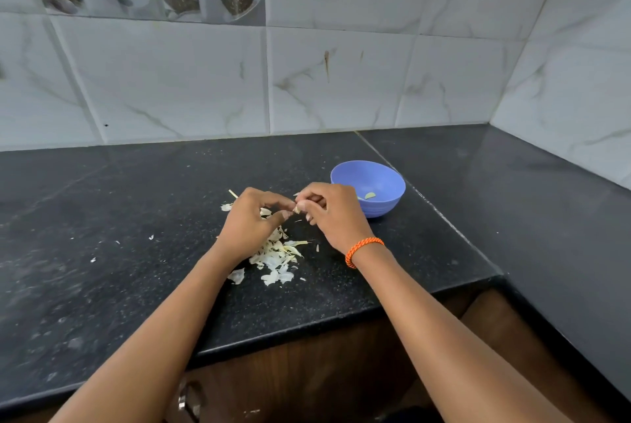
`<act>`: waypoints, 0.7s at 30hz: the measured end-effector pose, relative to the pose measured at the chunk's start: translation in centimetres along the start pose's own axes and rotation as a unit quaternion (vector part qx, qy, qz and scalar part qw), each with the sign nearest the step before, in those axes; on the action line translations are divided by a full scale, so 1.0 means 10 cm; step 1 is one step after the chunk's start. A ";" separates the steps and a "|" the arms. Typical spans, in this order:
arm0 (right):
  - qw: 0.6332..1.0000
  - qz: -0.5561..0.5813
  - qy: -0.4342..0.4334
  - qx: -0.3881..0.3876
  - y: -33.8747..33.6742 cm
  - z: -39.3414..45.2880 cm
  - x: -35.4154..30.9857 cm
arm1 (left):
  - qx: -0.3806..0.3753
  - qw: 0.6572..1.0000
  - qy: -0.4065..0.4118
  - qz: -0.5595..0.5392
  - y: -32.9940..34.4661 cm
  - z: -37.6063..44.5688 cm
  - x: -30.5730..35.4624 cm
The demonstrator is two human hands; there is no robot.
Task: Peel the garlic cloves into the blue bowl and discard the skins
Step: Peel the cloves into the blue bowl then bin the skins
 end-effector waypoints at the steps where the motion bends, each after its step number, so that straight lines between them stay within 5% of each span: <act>1: 0.999 0.034 0.012 0.021 0.00 -0.02 0.01 | -0.001 1.000 -0.004 -0.011 0.01 0.00 0.00; 12: 0.978 0.186 0.038 0.086 0.13 -0.23 0.16 | 0.030 0.999 -0.028 0.007 0.03 -0.03 0.01; 21: 0.974 0.206 0.033 0.085 0.14 -0.21 0.19 | 0.027 0.998 -0.049 -0.013 0.05 -0.02 0.02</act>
Point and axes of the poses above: each hand's wrist, its own z-axis towards the middle knuckle, its own y-axis out of the palm, x = y × z, the point moved 1 cm from there along z, towards the middle knuckle, and after that the axes turned 1 degree about z, right-handed, at the moved point
